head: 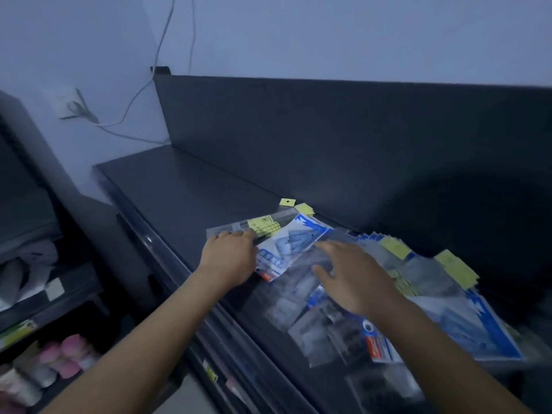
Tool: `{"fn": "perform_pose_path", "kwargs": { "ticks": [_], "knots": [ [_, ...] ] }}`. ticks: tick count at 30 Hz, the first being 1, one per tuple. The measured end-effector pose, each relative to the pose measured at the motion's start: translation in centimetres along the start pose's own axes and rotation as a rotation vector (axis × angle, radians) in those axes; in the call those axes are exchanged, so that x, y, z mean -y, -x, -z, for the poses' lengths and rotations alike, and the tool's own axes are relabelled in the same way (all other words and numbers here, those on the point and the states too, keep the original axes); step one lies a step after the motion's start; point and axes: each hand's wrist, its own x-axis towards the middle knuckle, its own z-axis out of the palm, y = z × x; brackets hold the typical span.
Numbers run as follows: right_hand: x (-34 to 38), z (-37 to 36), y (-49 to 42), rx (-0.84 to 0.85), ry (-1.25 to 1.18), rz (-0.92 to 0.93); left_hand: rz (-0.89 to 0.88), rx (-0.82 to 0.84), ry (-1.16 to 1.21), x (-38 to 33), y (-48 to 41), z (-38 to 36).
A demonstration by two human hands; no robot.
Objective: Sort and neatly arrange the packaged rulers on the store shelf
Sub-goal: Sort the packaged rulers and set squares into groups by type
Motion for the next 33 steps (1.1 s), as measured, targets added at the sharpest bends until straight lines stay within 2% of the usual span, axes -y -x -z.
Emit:
{"fn": "perform_pose_path", "kwargs": {
  "ticks": [5,9,12,16,21,24,26,29,33],
  "knots": [
    [0.7,-1.3,-5.1,0.041,0.065,-0.071,-0.135,0.089,0.083,3.3,-7.4,-1.5],
    [2.2,-2.6,-8.5,0.054,0.166,-0.21,-0.36,0.228,0.327,4.8,-12.4,-1.8],
    [3.4,-3.7,-10.8,0.066,0.222,-0.38,-0.428,0.303,0.49,5.4,-15.3,-1.6],
    [4.7,-4.2,-13.2,0.067,0.18,-0.694,-0.482,0.369,0.619,6.3,-18.5,-1.3],
    [4.8,-3.2,-15.2,-0.022,-0.093,-1.032,-0.625,0.414,0.639,7.0,-20.8,0.0],
    [4.2,-2.9,-15.2,-0.109,-0.207,-1.146,-0.66,0.476,0.806,7.4,-21.1,1.2],
    [3.5,-3.0,-14.8,-0.265,-0.291,-1.125,-0.669,0.545,0.978,7.7,-21.1,1.9],
    [3.2,-2.8,-13.7,-0.54,-0.685,-1.021,-0.722,0.659,1.131,7.3,-20.7,2.8],
    [4.4,-1.3,-11.5,-0.699,-1.095,-0.923,-0.729,0.63,1.238,5.0,-19.6,4.1]
  ]
}}
